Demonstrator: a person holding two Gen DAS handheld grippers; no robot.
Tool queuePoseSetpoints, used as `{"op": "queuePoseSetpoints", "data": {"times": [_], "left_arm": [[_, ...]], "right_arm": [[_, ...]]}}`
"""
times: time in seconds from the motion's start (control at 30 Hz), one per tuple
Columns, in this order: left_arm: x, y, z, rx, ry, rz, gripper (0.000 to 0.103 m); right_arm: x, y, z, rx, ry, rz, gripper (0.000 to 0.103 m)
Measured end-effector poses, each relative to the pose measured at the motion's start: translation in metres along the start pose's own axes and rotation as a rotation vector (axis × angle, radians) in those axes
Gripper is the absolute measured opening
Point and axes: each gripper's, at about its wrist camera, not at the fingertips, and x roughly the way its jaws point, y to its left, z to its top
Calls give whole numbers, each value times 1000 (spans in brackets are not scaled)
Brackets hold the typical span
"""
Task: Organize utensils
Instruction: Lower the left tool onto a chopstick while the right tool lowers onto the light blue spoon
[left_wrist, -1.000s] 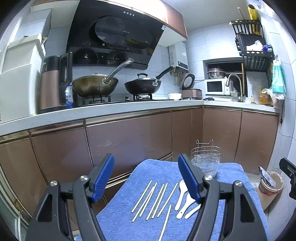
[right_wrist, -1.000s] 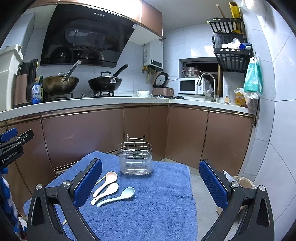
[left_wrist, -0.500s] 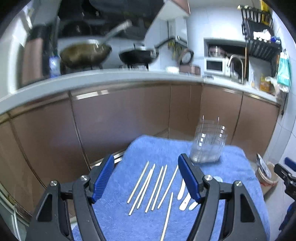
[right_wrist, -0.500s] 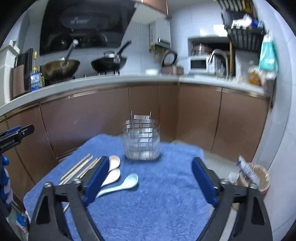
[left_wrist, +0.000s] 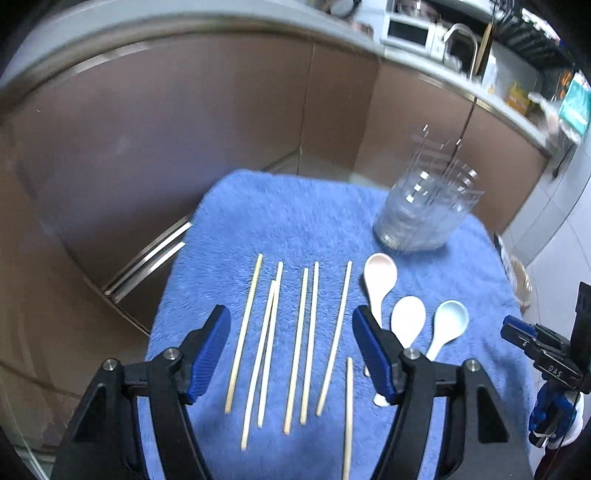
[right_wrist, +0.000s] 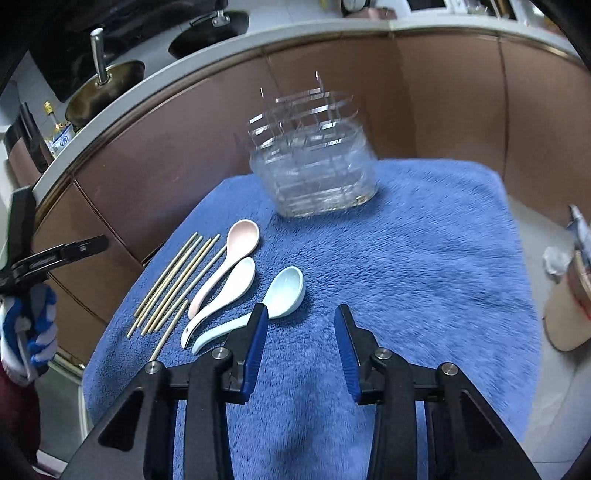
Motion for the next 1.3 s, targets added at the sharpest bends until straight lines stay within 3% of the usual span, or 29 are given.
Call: {"op": "queuePoseSetpoints", "data": {"times": [0.13, 0.33, 0.53, 0.67, 0.87, 1.3], "left_arm": [[41, 12, 16, -10, 117, -27, 45], [81, 26, 38, 1, 196, 1, 43], [111, 33, 46, 19, 240, 54, 43], [117, 32, 48, 16, 246, 14, 43], [132, 18, 54, 38, 289, -51, 28], [169, 12, 65, 66, 359, -25, 11]], "right_arm": [[22, -5, 9, 7, 40, 33, 36], [44, -19, 15, 28, 84, 65, 35], [52, -25, 17, 35, 109, 78, 35], [60, -27, 17, 32, 127, 83, 35], [69, -30, 20, 35, 140, 91, 35], [80, -32, 22, 50, 169, 143, 31]]}}
